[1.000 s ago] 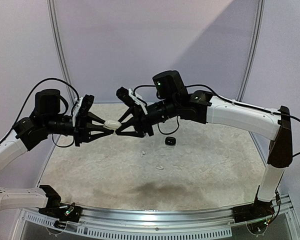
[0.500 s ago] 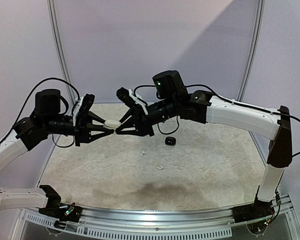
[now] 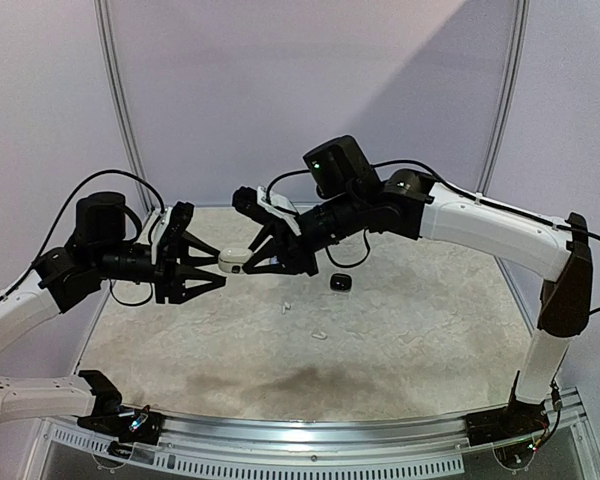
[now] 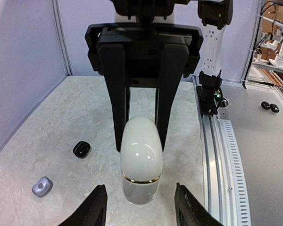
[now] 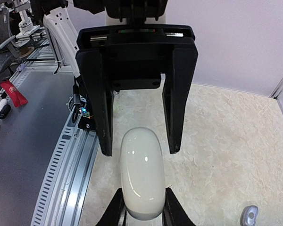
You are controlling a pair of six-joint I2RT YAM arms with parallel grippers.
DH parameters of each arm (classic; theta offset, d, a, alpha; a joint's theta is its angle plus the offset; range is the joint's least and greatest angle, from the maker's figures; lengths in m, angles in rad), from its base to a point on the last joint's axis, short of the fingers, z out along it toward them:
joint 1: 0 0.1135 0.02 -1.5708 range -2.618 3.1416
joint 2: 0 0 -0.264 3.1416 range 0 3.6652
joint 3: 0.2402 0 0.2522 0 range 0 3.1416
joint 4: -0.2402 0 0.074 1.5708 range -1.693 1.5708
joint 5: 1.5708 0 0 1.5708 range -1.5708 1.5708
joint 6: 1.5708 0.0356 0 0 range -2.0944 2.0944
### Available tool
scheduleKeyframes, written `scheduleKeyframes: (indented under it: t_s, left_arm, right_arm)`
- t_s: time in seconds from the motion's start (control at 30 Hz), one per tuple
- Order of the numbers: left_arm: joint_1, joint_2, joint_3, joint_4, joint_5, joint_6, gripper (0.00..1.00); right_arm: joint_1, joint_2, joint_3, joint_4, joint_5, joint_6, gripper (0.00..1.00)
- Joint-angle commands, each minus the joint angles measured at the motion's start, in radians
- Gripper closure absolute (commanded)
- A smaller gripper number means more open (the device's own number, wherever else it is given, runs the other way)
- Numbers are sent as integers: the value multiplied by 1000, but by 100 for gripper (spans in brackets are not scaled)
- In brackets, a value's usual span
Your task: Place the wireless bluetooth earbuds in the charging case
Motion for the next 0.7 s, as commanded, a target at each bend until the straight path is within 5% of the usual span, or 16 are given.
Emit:
scheduleKeyframes:
  t_s: [0.0, 0.37, 0.67]
  left_arm:
    - [-35, 11, -24, 74, 4, 6, 52]
    - [-56, 16, -43, 109, -17, -3, 67]
    - [-64, 18, -53, 121, -26, -4, 62]
  right_arm:
    - [21, -44, 32, -61, 52, -49, 100]
    - [26, -37, 43, -45, 53, -59, 100]
    - [26, -33, 45, -15, 40, -50, 100]
